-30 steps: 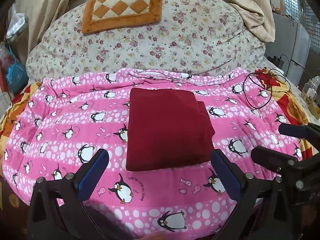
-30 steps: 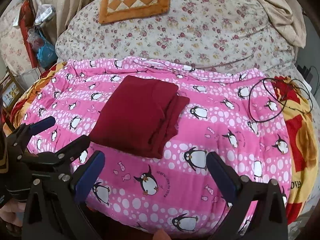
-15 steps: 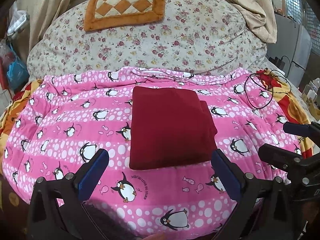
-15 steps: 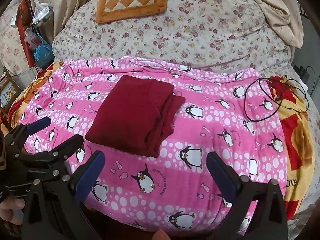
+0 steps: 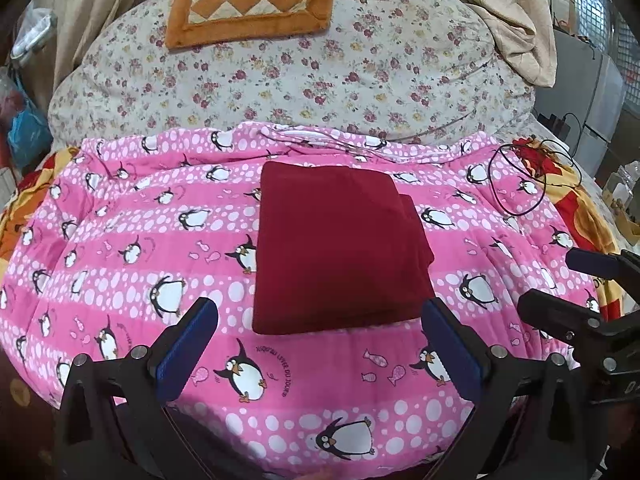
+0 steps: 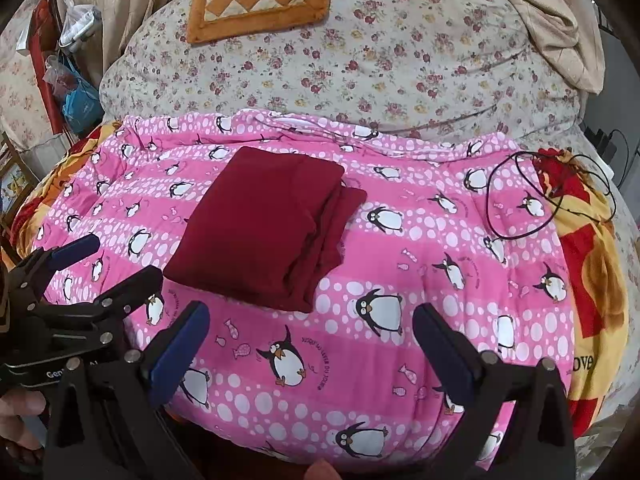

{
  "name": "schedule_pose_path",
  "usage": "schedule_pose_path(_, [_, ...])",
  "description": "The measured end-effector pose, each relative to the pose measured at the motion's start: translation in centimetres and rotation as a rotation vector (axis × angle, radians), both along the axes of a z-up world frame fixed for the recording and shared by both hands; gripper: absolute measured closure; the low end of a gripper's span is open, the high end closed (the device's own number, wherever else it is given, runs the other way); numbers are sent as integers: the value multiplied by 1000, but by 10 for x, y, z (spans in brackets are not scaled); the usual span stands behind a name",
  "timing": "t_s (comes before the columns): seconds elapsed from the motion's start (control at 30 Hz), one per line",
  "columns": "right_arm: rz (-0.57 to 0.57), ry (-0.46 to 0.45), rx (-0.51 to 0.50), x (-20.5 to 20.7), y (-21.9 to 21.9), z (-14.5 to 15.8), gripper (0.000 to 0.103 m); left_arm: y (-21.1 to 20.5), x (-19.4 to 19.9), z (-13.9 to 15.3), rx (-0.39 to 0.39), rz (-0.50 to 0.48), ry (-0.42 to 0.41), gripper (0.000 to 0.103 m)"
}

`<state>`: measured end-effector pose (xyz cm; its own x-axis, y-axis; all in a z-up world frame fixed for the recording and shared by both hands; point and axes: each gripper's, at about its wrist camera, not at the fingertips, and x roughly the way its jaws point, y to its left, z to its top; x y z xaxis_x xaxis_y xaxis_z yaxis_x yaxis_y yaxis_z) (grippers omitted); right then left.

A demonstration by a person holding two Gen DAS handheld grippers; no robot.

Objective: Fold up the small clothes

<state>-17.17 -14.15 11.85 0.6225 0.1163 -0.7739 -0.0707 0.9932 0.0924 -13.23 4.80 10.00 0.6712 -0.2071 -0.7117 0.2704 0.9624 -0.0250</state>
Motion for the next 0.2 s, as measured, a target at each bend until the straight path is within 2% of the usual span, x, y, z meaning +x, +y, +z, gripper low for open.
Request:
schedule_pose_path(0.07, [-1, -1, 2, 0, 0, 0, 0, 1, -1, -1, -17, -7, -4, 12])
schedule_pose_path(0.17, [4, -2, 4, 1, 0, -1, 0, 1, -1, -2, 35, 43, -30, 13])
schedule_pose_path(0.2, [5, -3, 3, 1, 0, -1, 0, 1, 0, -3, 21, 29, -27, 13])
